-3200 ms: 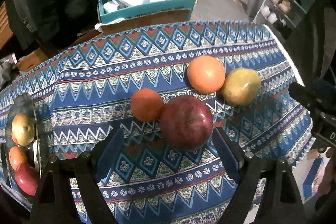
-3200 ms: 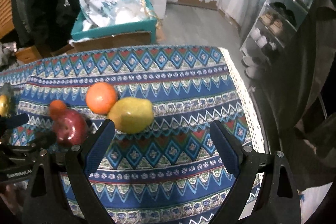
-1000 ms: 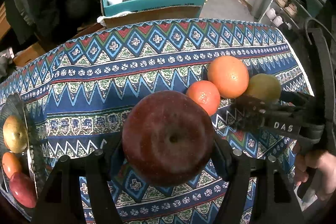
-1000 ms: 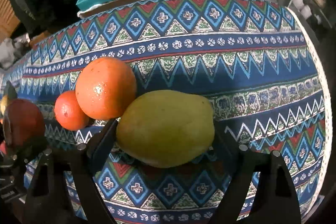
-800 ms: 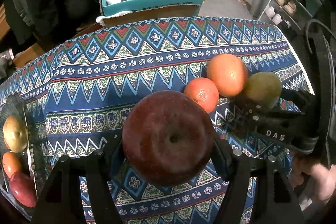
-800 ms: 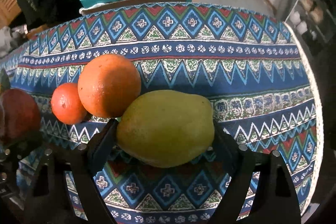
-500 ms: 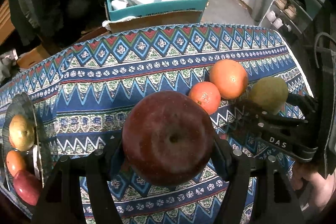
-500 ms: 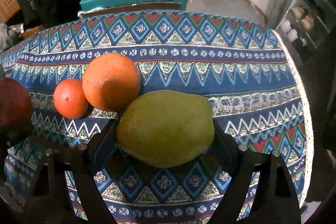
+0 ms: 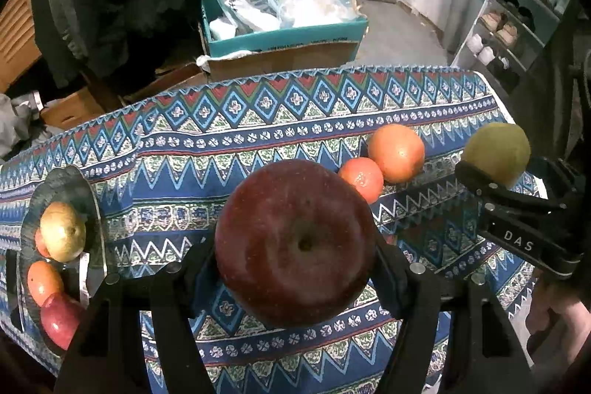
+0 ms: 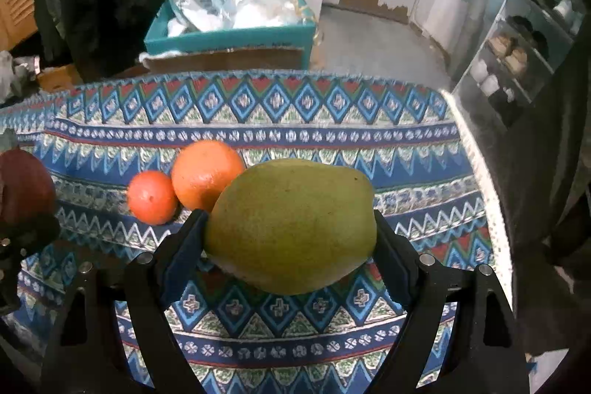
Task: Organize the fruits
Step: 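Lift and carry the apple with left tool while right tool carries the pear to the plate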
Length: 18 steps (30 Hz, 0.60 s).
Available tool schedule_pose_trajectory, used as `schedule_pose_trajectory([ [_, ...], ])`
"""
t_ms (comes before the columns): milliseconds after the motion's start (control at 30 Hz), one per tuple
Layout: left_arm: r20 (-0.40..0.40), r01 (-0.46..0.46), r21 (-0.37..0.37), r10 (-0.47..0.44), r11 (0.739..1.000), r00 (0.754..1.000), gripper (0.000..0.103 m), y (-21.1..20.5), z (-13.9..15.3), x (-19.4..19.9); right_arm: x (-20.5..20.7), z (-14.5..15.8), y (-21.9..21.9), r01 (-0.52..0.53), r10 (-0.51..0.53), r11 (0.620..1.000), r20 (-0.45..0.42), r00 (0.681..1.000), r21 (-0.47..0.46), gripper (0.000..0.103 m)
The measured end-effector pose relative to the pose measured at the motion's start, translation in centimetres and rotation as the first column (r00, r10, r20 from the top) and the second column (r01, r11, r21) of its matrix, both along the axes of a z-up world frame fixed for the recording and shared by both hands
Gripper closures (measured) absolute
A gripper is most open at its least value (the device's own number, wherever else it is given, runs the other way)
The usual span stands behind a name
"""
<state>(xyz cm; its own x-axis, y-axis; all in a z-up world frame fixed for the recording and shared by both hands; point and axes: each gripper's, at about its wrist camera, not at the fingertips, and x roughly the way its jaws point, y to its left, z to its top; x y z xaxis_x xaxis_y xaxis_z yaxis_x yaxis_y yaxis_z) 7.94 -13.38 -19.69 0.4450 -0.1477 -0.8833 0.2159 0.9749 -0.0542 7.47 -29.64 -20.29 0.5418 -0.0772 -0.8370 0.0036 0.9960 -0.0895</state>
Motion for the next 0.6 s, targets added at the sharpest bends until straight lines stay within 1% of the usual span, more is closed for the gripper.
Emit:
schedule_pose_trajectory([
  [100,0.01,-0.004,-0.006,0.004,1.0,1.0,0.032,0.4,0.8,-0.4,-0.2,1.5,0.4,-0.007,0.007,1.0,0.026,1.0,-0.008,0.019],
  [233,0.034,-0.007,-0.018,0.008,1.0,0.999,0.032,0.8,2.0,-0.9,-0.3,3.1,0.8,-0.014,0.014,1.0,0.056,0.998,0.004,0.019],
  [400,0.077,-0.02,-0.042,0.023,0.999,0.997,0.032,1.7,4.0,-1.6,-1.0,5.1,1.3,-0.021,0.02,1.0,0.092,0.996,0.015,0.019],
  [600,0.132,-0.027,-0.053,0.034,0.998,0.991,0.032,2.7,6.5,-2.5,-1.8,7.6,1.7,-0.029,0.026,0.999,0.132,0.991,0.021,0.019],
])
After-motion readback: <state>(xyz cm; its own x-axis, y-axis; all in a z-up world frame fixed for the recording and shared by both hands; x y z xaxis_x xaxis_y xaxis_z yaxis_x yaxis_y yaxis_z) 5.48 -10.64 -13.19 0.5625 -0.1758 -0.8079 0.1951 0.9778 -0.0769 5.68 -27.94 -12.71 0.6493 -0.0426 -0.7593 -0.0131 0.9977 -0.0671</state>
